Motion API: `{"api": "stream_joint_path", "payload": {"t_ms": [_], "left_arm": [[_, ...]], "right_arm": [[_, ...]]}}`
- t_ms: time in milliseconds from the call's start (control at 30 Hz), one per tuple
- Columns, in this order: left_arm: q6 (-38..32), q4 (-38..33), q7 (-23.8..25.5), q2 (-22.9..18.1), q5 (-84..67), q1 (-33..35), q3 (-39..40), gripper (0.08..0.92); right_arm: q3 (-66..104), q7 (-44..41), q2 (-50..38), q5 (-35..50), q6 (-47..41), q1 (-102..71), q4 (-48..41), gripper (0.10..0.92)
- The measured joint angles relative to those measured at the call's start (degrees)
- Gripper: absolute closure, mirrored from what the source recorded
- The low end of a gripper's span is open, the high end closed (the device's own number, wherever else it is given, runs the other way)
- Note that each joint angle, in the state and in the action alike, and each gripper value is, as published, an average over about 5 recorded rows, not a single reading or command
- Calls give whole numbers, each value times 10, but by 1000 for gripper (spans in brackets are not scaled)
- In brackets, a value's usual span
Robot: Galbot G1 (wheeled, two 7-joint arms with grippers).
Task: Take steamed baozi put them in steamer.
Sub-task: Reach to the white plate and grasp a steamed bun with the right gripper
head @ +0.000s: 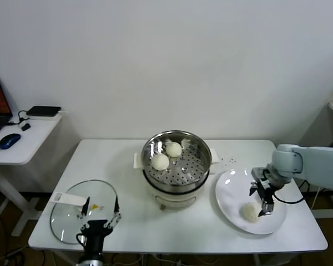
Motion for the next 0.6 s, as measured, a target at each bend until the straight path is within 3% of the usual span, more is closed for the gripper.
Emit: {"api": "stream_joint_path", "payload": {"t_ms": [600], "left_arm": [[-2, 3, -3, 5, 2, 0, 0, 177]], "right_arm": [[40, 15, -6, -27, -4, -56, -13, 203]]}}
